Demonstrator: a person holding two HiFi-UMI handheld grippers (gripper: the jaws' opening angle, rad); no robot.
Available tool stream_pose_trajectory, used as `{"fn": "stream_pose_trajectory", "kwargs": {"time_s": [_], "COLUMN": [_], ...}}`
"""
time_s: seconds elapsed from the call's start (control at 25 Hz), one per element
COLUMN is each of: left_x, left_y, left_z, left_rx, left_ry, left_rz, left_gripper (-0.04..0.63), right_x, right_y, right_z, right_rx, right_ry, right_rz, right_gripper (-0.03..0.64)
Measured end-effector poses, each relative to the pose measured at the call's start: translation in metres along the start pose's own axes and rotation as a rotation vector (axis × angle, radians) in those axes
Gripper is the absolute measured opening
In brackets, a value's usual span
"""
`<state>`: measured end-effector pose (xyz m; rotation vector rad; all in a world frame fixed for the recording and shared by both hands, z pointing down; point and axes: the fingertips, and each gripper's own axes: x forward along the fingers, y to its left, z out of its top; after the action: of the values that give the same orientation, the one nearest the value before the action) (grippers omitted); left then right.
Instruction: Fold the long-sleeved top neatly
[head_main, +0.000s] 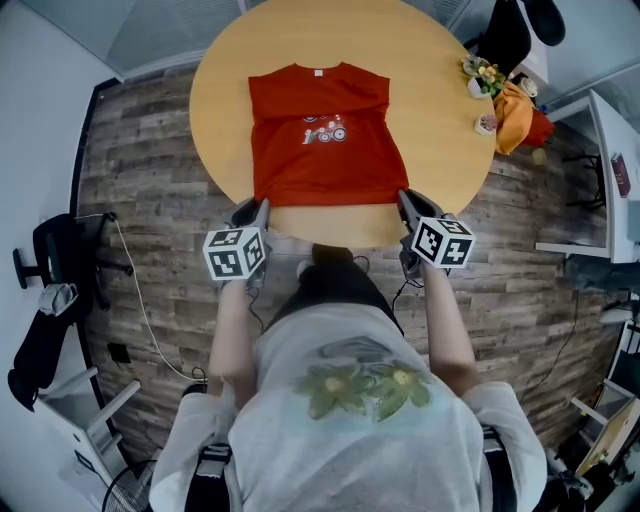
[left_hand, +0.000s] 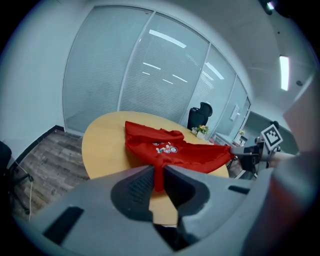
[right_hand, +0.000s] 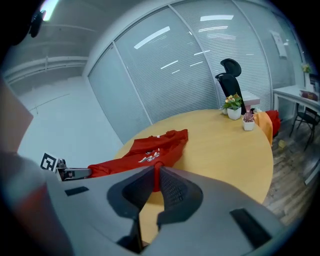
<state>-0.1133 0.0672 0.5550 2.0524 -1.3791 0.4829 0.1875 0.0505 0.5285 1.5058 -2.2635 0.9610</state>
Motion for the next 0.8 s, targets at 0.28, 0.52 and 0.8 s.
{"fn": "stream_pose_trajectory", "kwargs": {"time_s": [0.28, 0.52, 0.8], "left_x": [-0.028, -0.046, -0.050], "left_y": [-0.010, -0.015, -0.017], "left_z": [0.006, 0.018, 0.050], "left_rx": [0.023, 0.038, 0.051], "left_ry": [-0.047, -0.087, -0.137], "left_rz": [-0.019, -0.029, -0.022], "left_gripper": [0.058, 0.058, 0.058], "right_x": [-0.025, -0.039, -0.046], "right_y": [0.013, 0.019, 0.028], "right_z": [0.010, 0.013, 0.039], "right_rx": [0.014, 0.026, 0.006], "right_ry": [-0.065, -0.099, -0.146], "right_rz": [0.020, 0.028, 0.037], "right_gripper": [0.043, 0.042, 0.043]}}
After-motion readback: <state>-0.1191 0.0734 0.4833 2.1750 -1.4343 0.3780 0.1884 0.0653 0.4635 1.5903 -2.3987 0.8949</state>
